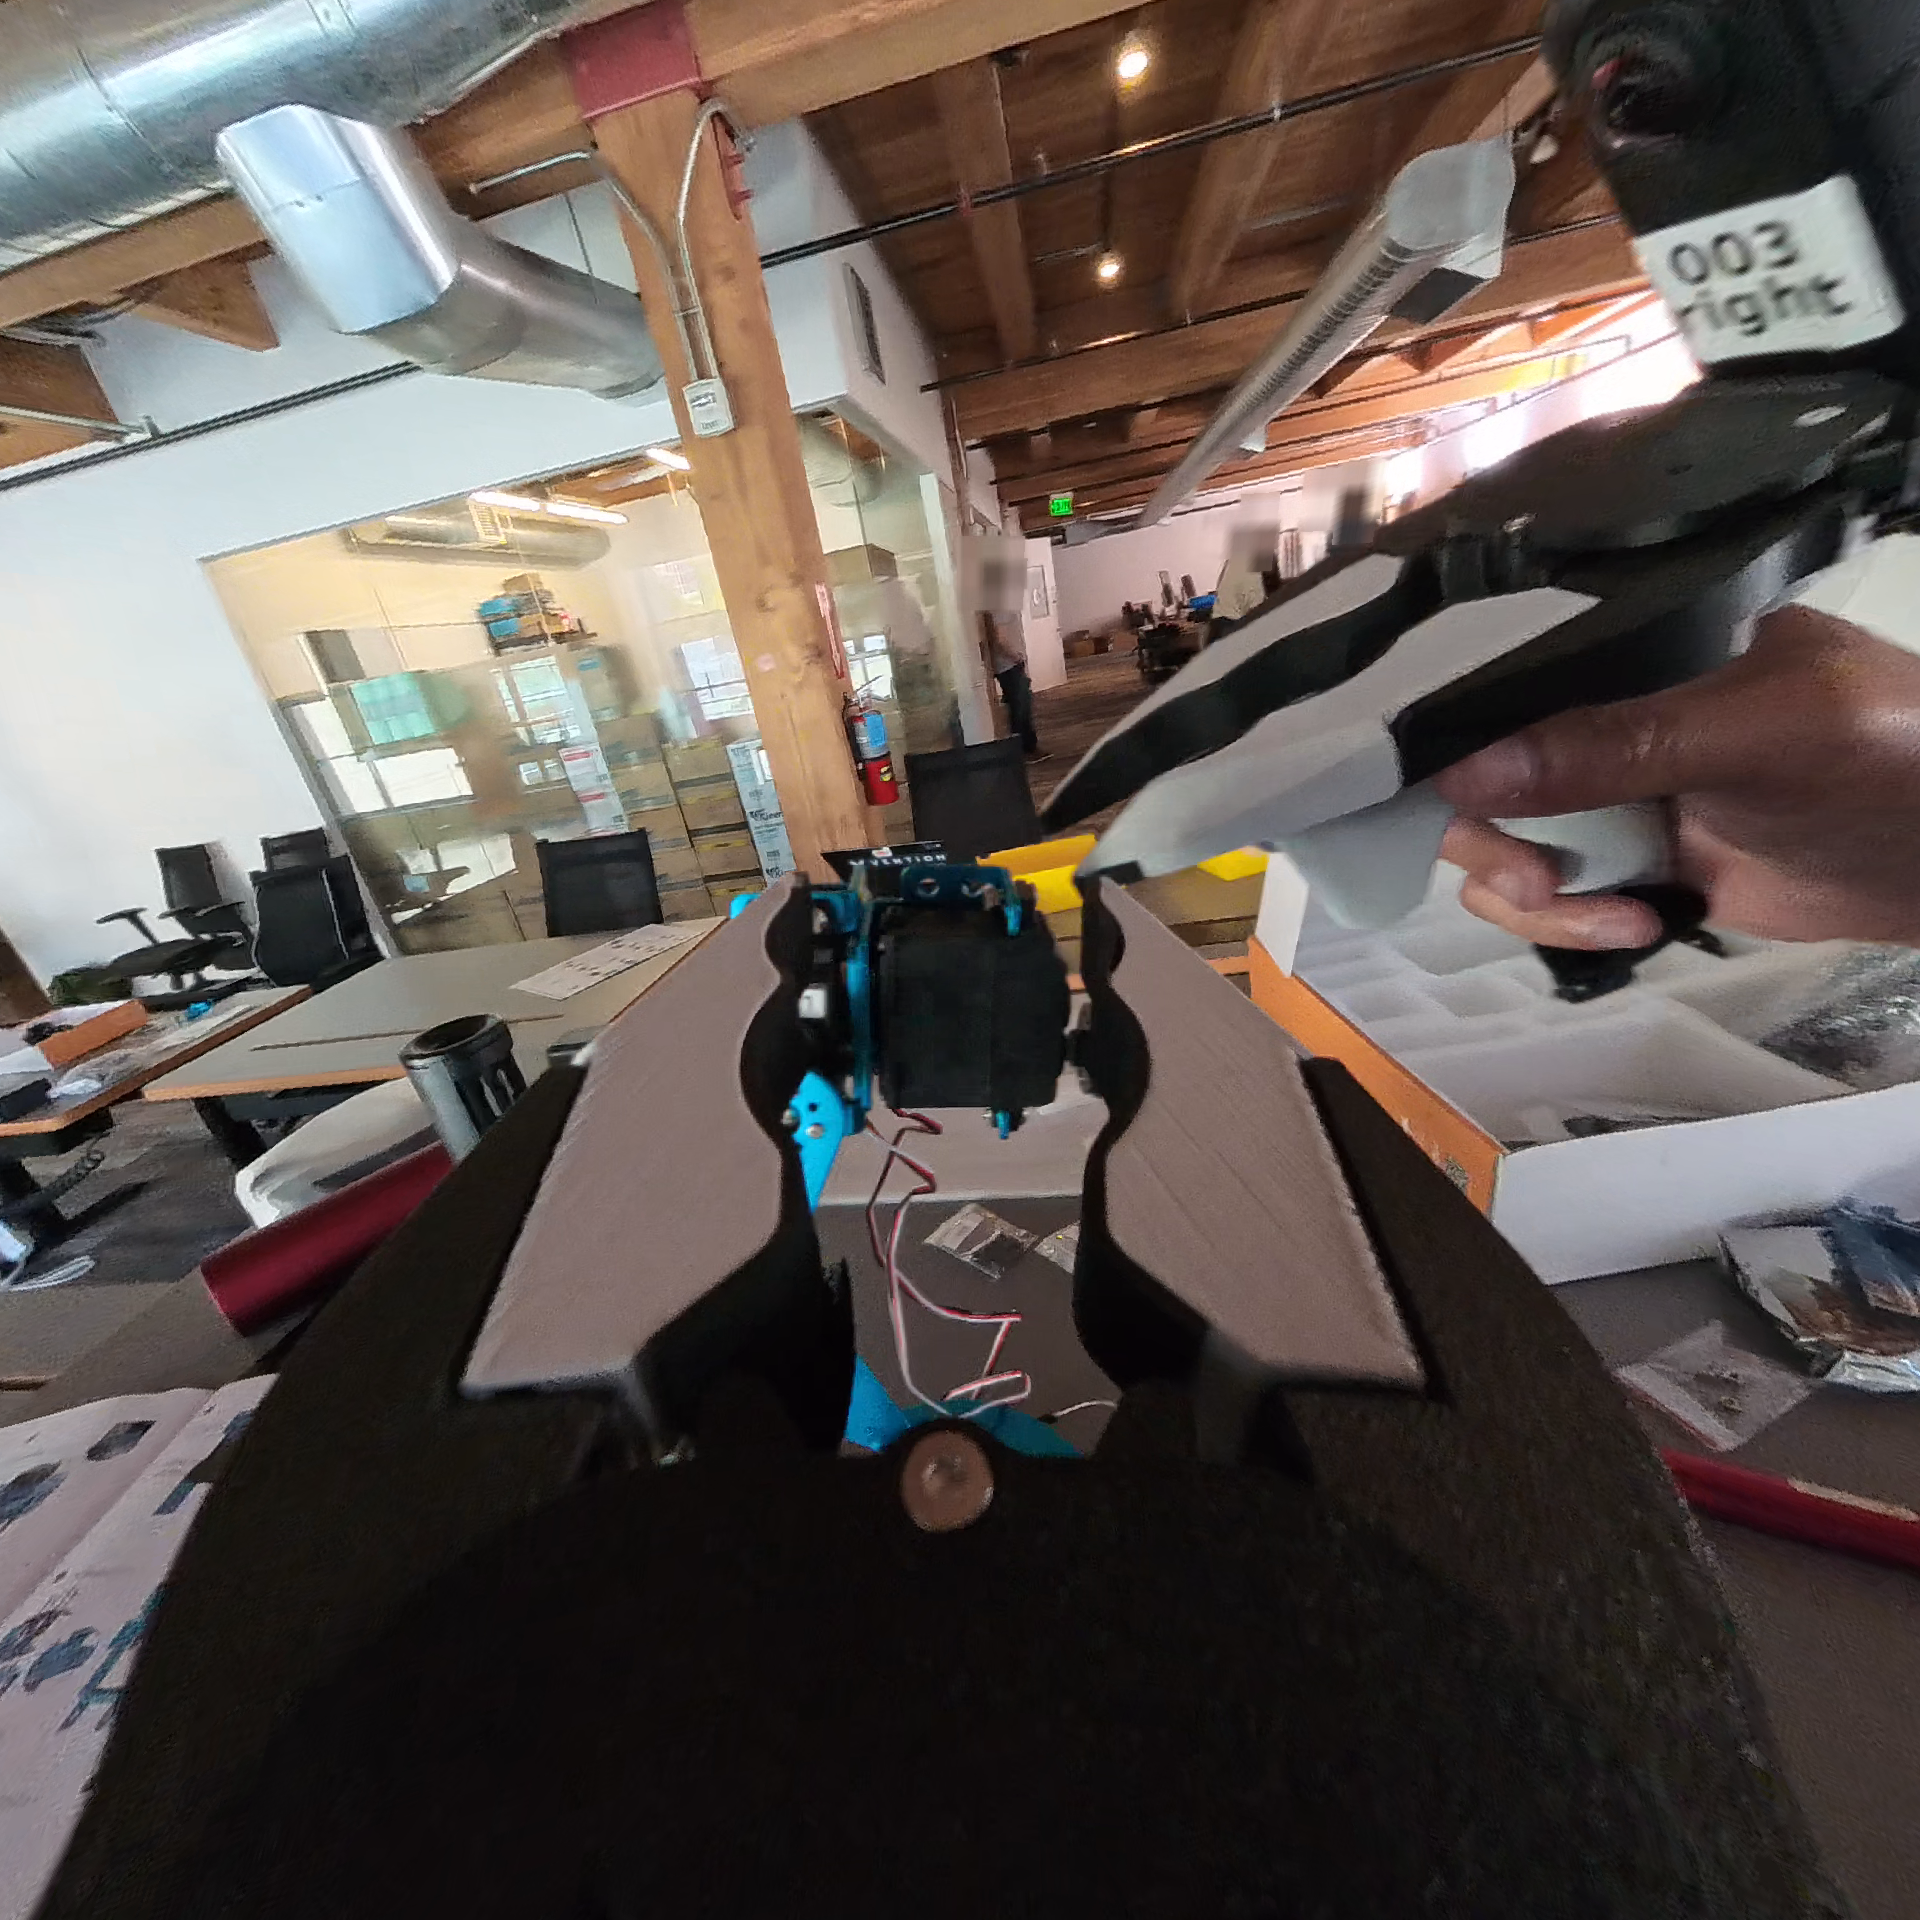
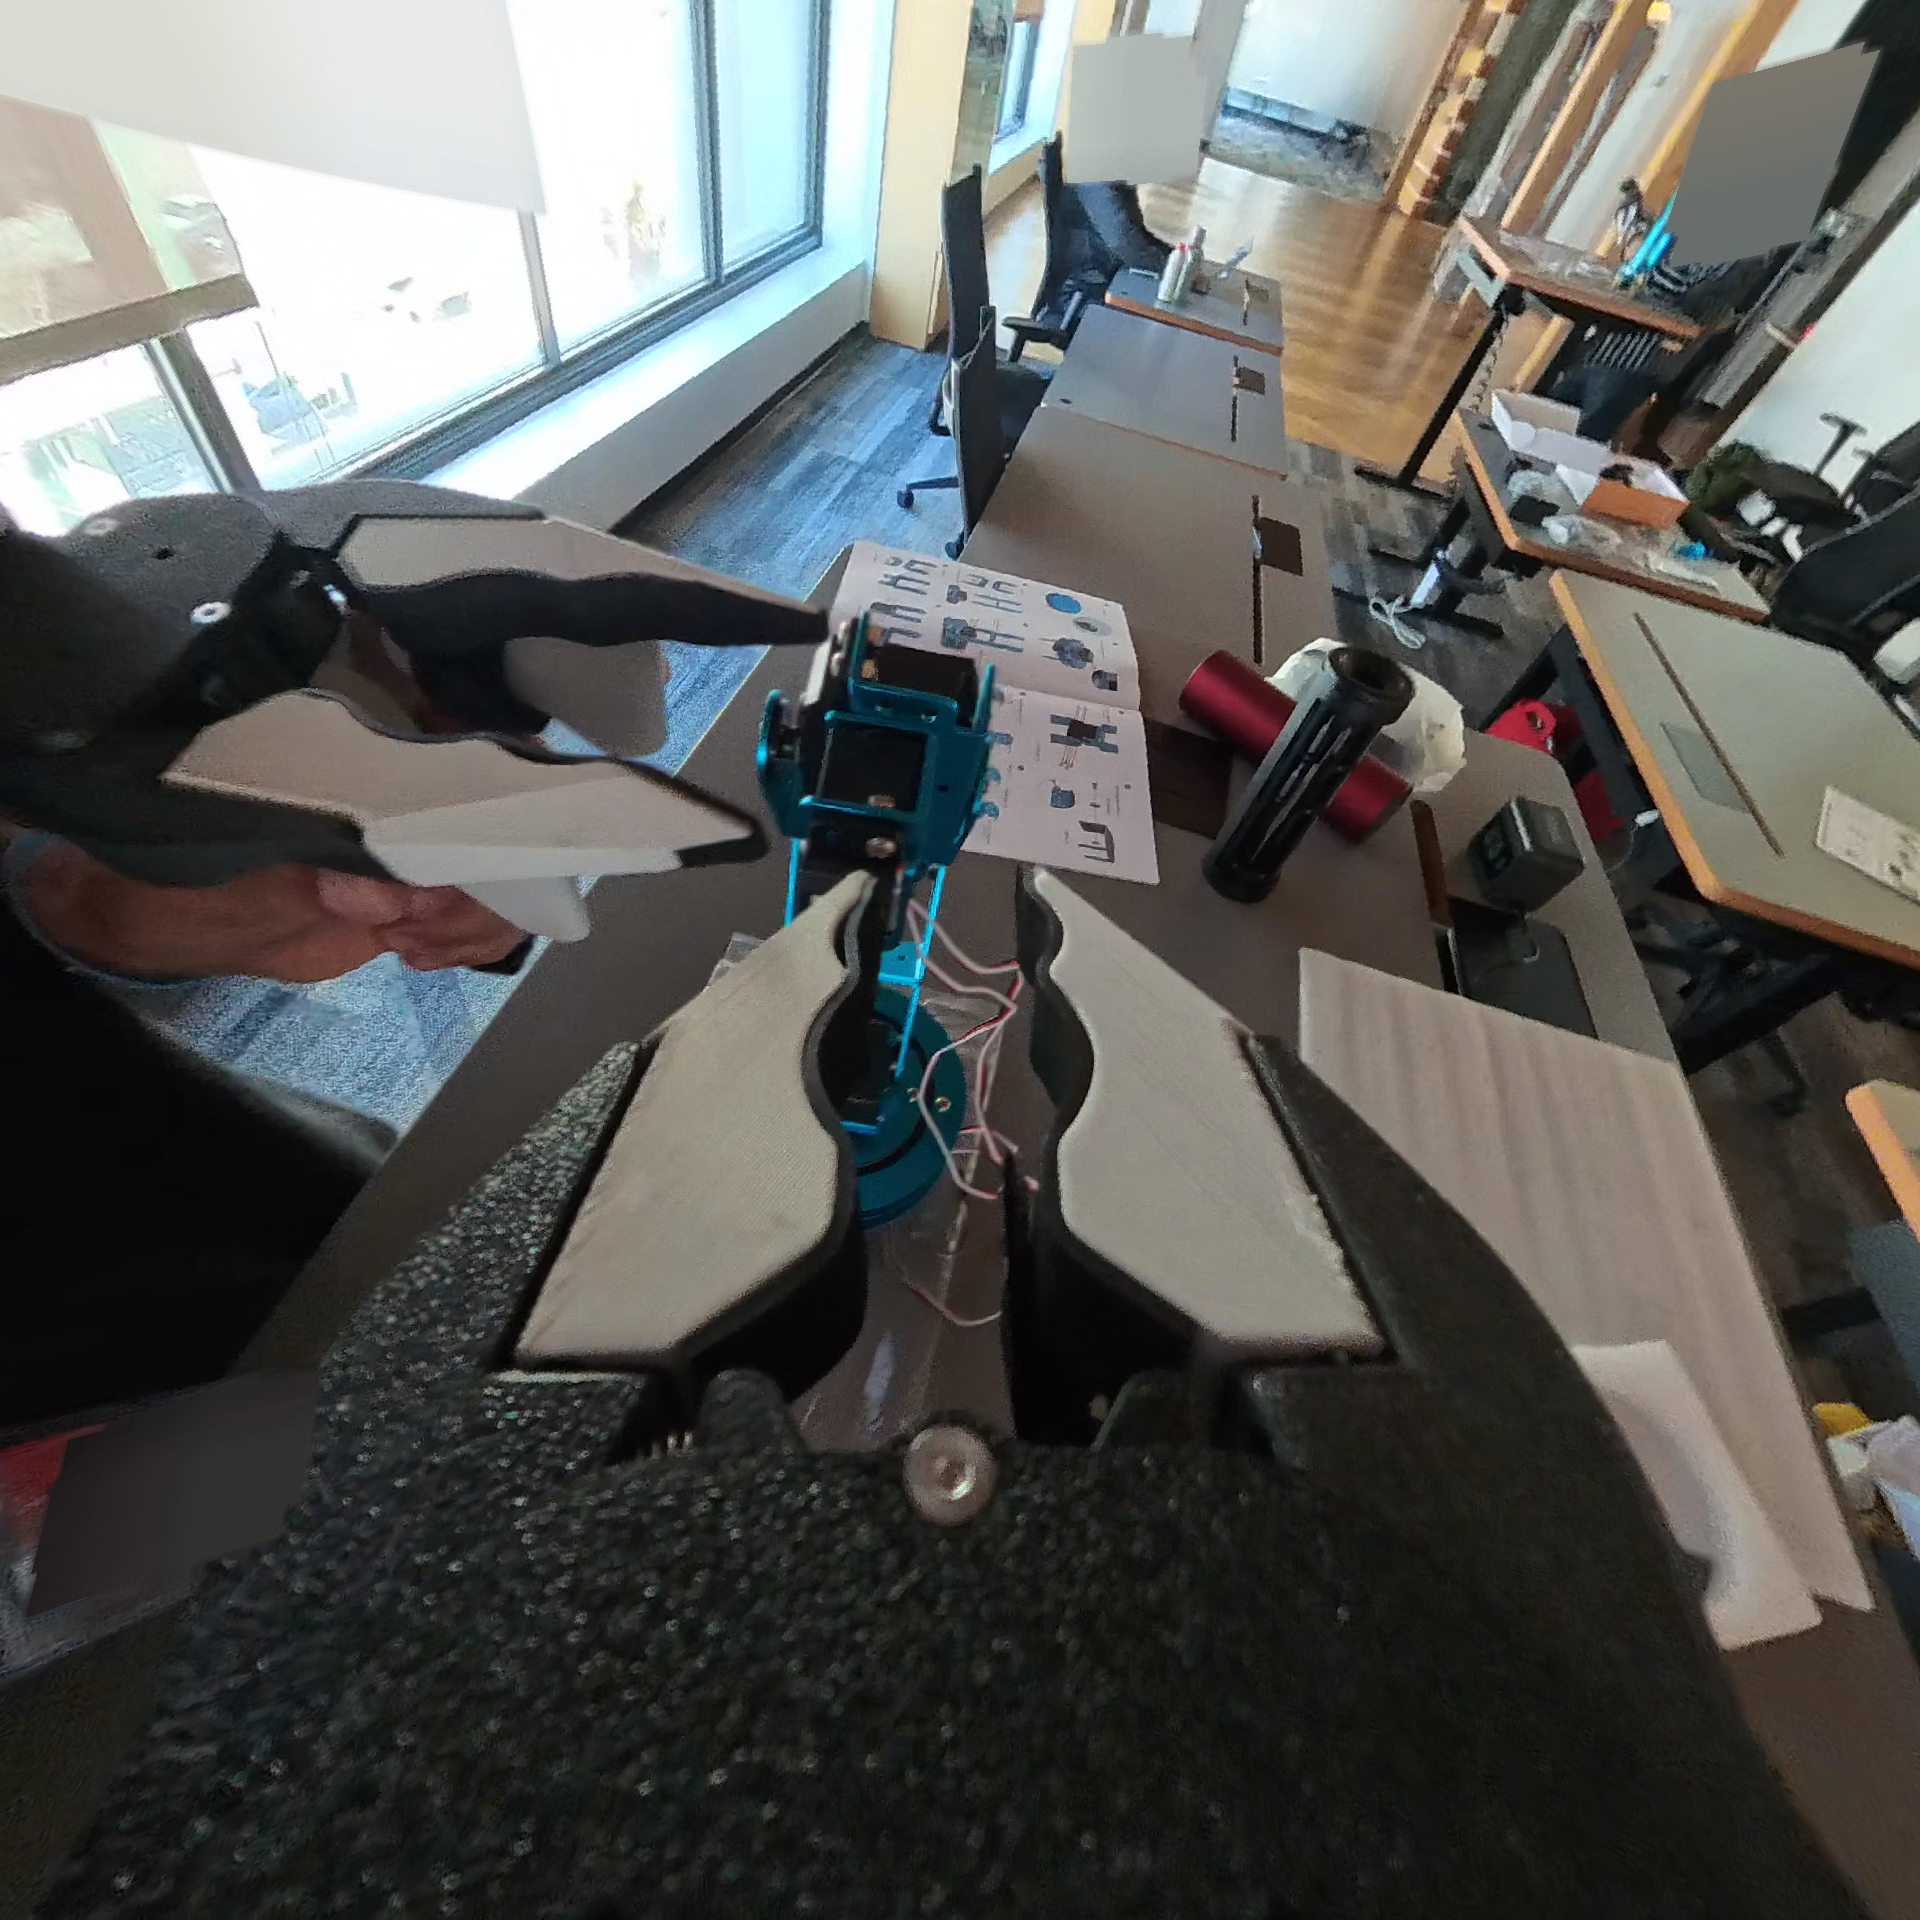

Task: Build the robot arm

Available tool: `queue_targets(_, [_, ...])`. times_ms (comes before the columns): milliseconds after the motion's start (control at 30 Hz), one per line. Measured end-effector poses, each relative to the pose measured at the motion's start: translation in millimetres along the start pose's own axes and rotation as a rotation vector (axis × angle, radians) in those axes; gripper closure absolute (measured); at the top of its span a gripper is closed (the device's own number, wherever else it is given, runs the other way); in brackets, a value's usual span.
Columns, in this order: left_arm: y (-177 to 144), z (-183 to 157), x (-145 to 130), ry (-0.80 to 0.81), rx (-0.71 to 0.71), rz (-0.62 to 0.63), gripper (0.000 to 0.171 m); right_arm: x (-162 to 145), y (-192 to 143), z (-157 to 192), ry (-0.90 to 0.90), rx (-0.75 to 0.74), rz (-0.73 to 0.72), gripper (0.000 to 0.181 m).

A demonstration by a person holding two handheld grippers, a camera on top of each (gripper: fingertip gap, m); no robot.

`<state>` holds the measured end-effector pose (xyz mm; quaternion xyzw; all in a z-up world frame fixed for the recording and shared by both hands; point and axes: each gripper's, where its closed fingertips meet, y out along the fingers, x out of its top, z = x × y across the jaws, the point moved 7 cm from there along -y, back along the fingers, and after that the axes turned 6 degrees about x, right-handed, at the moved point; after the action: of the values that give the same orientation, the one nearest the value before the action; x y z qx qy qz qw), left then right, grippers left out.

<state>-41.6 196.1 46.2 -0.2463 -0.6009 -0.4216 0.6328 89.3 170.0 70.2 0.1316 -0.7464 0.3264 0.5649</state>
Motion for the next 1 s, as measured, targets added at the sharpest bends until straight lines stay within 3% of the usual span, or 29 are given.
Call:
queue_targets(167, [-5.4,-12.8,9.0,-0.001,-0.03,-0.013,0.125,-7.6,8.3,-11.6,0.006,0.094,-0.052,0.155])
queue_targets(400, [0.9,-16.0,-4.1,0.053,-0.019,0.094,0.136,-3.5,-1.8,-9.8,0.005,0.109,-0.135,0.156])
queue_targets(567, [7.8,-18.0,-0.8,0.072,0.117,0.075,0.128,26.5,-4.9,-12.0,-0.004,0.177,0.058,0.143])
queue_targets(733, [17.3,-21.8,-3.3,0.125,0.192,0.063,0.12,34.2,15.1,-30.3,0.049,0.249,0.24,0.132])
queue_targets(1000, [21.3,-15.3,0.3,0.151,0.255,0.062,0.094,30.4,26.6,-37.3,0.147,0.377,0.288,0.139])
